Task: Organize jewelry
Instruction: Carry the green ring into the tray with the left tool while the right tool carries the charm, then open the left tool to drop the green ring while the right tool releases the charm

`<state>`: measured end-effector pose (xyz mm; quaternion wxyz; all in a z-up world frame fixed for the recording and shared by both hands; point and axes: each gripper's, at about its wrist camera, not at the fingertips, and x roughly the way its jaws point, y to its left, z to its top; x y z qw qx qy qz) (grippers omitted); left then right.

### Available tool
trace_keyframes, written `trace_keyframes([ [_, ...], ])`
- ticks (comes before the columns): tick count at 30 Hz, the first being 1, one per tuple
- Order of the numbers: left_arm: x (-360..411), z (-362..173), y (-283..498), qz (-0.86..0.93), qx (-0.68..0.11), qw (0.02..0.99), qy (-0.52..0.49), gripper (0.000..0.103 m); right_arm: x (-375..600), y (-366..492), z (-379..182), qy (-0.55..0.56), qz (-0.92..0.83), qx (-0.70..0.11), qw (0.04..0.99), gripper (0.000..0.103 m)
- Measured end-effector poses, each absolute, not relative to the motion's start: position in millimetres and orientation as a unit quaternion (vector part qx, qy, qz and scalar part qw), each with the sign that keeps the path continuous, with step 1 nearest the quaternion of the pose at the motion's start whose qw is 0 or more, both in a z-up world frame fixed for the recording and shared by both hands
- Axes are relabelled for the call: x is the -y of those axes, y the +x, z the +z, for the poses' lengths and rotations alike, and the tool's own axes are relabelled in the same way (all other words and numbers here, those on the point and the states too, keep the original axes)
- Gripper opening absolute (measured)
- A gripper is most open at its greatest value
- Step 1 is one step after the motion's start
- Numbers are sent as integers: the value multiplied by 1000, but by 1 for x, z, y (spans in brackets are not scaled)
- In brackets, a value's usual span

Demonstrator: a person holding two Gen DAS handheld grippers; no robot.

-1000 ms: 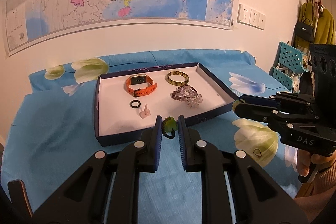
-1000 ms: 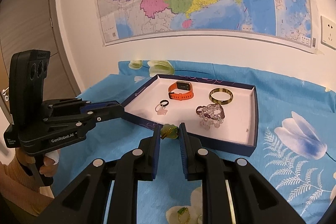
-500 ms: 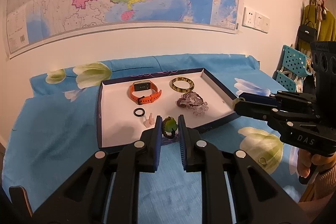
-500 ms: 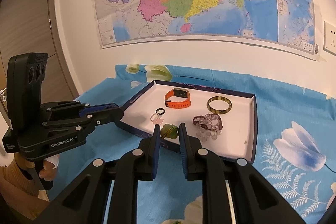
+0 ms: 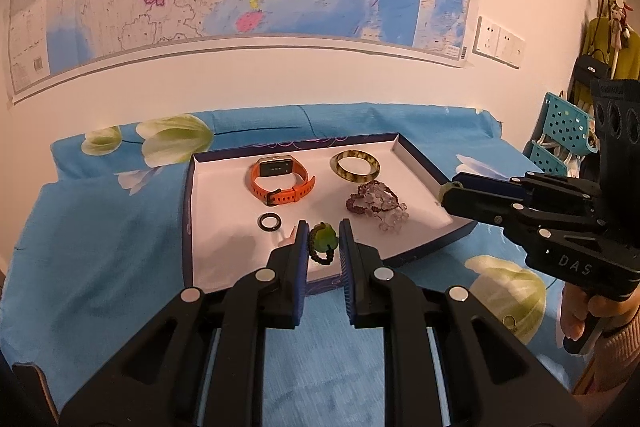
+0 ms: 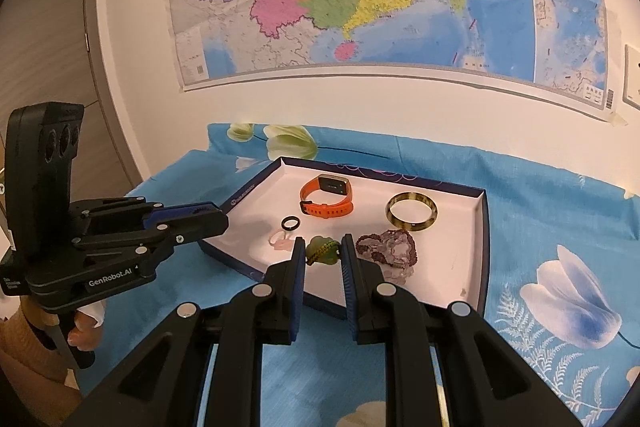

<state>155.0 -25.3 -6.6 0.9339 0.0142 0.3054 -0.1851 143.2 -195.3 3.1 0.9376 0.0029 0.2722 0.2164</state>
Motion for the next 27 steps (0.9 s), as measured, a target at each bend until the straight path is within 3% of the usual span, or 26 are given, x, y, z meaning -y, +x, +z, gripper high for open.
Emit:
trace_keyframes([
  [27,36,-32,224,-153,-349,924,27,16,194,218,-24,-4,194,-332,923,16],
])
